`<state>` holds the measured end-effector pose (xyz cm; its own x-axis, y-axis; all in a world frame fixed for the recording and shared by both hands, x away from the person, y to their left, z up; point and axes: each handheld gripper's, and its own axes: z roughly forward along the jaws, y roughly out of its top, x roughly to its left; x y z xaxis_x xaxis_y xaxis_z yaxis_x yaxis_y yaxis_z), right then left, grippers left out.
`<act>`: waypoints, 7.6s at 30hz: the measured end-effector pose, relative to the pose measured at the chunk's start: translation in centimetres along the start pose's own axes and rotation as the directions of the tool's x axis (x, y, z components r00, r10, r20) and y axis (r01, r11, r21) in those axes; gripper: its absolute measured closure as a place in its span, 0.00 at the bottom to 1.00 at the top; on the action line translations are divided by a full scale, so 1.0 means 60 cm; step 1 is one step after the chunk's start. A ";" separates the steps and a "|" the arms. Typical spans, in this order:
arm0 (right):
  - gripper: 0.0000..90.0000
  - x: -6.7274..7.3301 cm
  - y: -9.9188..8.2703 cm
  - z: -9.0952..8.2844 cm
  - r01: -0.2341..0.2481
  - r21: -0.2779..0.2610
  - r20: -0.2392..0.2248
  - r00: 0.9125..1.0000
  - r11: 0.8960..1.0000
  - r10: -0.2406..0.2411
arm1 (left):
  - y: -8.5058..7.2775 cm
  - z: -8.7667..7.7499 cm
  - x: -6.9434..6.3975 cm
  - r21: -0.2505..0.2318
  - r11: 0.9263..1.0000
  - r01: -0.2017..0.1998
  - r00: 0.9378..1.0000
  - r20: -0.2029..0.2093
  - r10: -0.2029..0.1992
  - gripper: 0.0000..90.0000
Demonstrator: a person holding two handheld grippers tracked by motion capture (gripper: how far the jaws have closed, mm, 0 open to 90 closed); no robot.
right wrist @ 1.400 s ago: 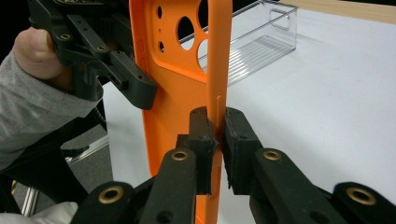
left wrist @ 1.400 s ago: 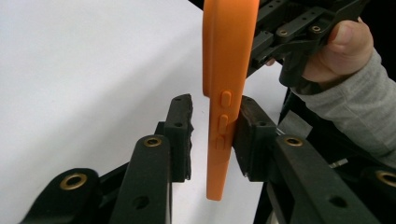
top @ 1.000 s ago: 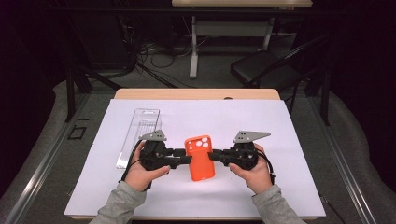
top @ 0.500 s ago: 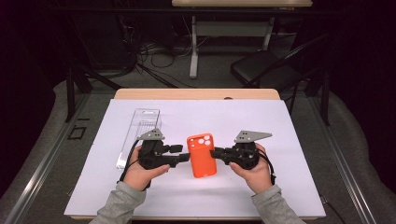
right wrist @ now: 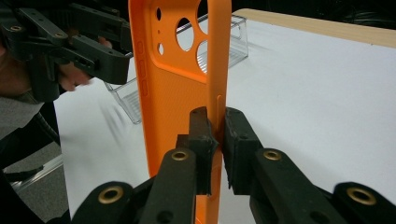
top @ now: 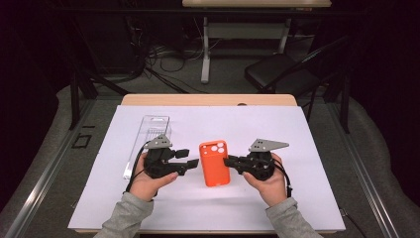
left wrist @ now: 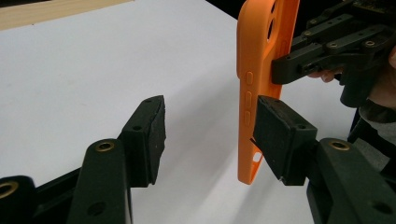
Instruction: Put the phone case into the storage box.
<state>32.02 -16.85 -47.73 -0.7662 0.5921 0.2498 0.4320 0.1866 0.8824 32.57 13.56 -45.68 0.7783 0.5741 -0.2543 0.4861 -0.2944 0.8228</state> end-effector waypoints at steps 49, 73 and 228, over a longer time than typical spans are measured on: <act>0.92 0.051 -0.025 0.038 0.036 0.005 0.110 0.993 0.999 -0.036 | 0.010 -0.013 -0.032 -0.018 0.992 -0.123 0.974 -0.195 0.117 0.48; 0.92 0.064 -0.021 0.044 0.063 0.052 0.133 0.989 0.997 -0.070 | 0.012 -0.005 -0.065 0.106 0.948 -0.300 0.893 -0.319 0.318 0.69; 0.29 0.024 -0.002 0.020 0.062 0.056 0.125 0.990 0.996 -0.069 | 0.019 -0.066 -0.002 0.083 0.977 -0.195 0.918 -0.335 0.212 0.90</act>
<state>31.47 -15.07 -47.96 -0.7285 0.6714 0.1363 0.4091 0.2667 0.8727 31.46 16.17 -42.70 0.6844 0.7206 0.1109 0.3559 -0.4630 0.8118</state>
